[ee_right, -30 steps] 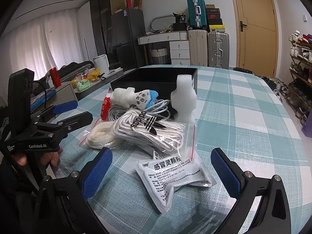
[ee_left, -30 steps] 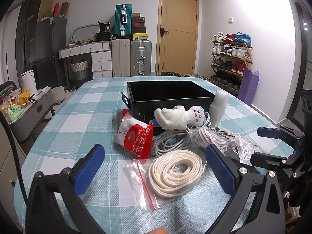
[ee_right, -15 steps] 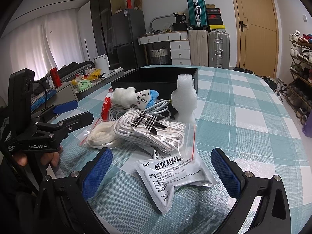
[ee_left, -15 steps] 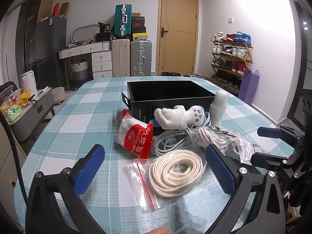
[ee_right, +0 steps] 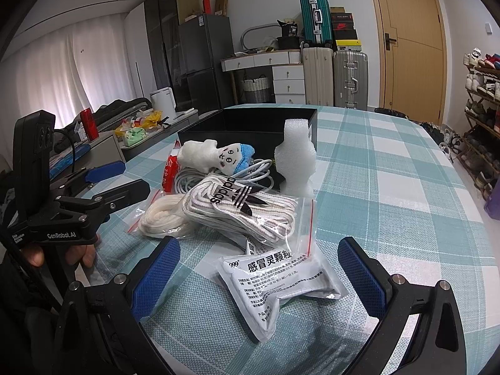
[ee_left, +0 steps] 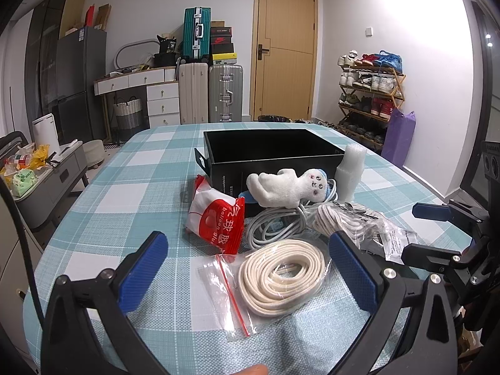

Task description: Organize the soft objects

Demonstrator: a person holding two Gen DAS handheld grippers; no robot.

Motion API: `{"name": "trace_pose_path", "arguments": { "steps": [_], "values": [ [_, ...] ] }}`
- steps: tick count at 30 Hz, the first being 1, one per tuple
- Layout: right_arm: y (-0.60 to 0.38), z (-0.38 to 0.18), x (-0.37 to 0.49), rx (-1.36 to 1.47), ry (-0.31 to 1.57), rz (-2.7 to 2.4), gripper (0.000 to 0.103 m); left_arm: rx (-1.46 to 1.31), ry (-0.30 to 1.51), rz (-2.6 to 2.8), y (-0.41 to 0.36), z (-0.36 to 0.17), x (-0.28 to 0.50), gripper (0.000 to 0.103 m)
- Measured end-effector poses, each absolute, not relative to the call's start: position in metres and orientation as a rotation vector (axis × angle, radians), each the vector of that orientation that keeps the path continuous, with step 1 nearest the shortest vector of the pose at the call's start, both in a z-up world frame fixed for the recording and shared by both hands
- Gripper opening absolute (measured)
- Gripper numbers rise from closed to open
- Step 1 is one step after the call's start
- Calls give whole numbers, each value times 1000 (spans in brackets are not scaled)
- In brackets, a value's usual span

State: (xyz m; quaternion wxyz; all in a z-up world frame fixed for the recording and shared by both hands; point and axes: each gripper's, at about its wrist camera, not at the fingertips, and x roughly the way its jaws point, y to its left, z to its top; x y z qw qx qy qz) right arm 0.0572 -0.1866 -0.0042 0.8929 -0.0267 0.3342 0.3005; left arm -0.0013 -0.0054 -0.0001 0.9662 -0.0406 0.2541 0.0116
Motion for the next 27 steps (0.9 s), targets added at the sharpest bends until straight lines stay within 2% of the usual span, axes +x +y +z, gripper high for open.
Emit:
{"name": "trace_pose_path", "arguments": {
  "steps": [27],
  "values": [
    [-187, -5, 57, -57, 697, 623, 103, -66, 518, 28, -7, 0, 0, 103]
  ]
}}
